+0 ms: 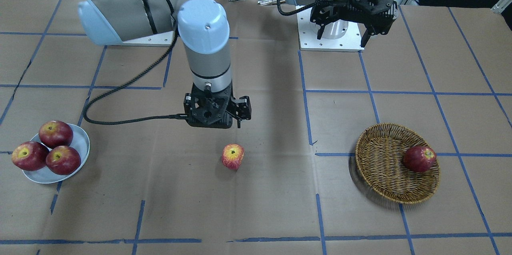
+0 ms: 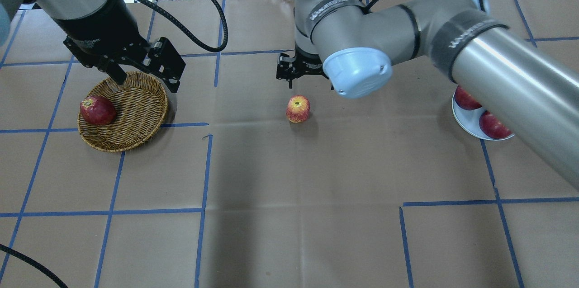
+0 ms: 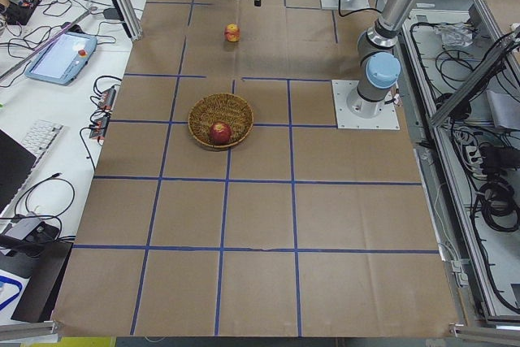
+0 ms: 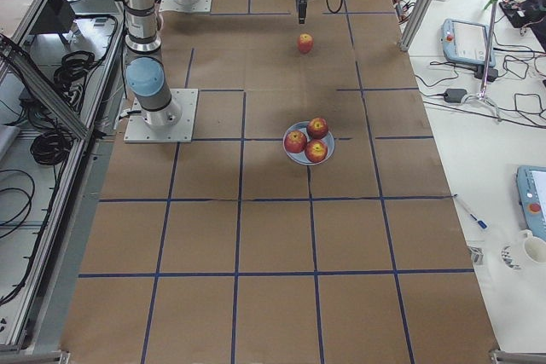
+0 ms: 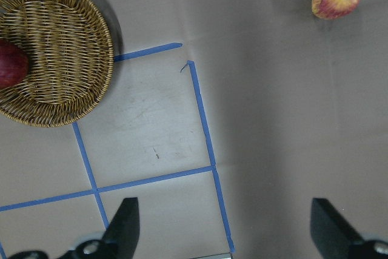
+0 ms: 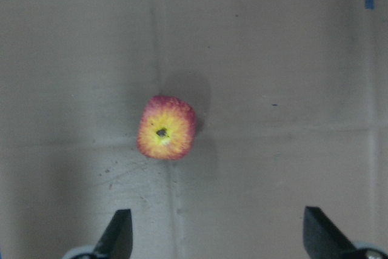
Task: Transfer apple from basket to plate
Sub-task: 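Reach the right gripper to the apple at table center and grasp it, then lift the apple with the right gripper and carry it over the white plate, then lower the apple onto the plate beside the other apples and open the right gripper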
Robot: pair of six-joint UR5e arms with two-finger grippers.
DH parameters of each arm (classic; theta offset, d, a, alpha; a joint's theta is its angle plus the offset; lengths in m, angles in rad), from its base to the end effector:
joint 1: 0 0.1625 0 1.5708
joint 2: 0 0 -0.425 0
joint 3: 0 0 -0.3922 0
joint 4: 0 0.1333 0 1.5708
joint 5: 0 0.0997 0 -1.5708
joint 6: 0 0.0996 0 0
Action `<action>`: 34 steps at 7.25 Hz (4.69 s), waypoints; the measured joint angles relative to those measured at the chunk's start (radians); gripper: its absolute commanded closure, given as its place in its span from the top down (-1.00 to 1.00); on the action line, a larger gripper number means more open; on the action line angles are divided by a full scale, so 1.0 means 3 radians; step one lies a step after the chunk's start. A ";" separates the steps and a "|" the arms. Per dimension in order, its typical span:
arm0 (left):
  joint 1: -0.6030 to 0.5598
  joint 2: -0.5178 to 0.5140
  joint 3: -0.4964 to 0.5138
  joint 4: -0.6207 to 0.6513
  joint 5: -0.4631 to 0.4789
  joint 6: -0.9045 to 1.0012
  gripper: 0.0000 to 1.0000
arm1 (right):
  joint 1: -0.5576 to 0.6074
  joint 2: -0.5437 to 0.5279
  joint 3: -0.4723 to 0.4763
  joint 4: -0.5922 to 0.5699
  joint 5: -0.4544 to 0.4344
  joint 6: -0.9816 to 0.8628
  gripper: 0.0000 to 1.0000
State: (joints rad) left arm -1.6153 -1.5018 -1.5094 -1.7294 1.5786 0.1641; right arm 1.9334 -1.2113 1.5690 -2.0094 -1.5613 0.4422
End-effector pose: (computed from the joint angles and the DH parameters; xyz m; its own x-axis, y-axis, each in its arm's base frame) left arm -0.1527 -0.4501 0.5351 -0.9783 0.2072 -0.0031 0.2071 0.9779 0.0291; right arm 0.3470 -0.5361 0.3318 -0.9961 0.0776 -0.0431 0.0804 0.9944 -0.0690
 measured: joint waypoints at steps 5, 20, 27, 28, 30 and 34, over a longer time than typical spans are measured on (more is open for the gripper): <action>-0.0001 0.0007 -0.0038 0.0004 -0.0007 0.0011 0.98 | 0.0112 0.0697 0.0073 -0.0656 -0.0202 0.0027 0.99; -0.0004 0.0016 -0.0097 0.0010 -0.0023 0.0010 0.98 | -0.1460 -0.0361 0.0143 0.0194 -0.0187 -0.1848 -0.08; -0.0005 0.0041 -0.0157 0.0017 -0.0021 0.0011 0.98 | -0.2758 -0.0334 0.0787 -0.0475 -0.0058 -0.3630 -0.08; -0.0005 0.0041 -0.0158 0.0017 -0.0021 0.0010 0.98 | -0.2765 -0.0306 0.0858 -0.0568 -0.0053 -0.3642 -0.08; -0.0005 0.0041 -0.0158 0.0017 -0.0021 0.0013 0.98 | -0.2767 -0.0227 0.0896 -0.0621 -0.0049 -0.3647 0.36; -0.0005 0.0043 -0.0160 0.0017 -0.0021 0.0011 0.98 | -0.2772 -0.0251 0.0885 -0.0559 -0.0071 -0.3633 0.99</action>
State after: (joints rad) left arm -1.6168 -1.4890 -1.5574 -1.7242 1.5723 0.1672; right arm 1.1019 -1.2866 1.8345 -2.1770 -1.5827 -0.6476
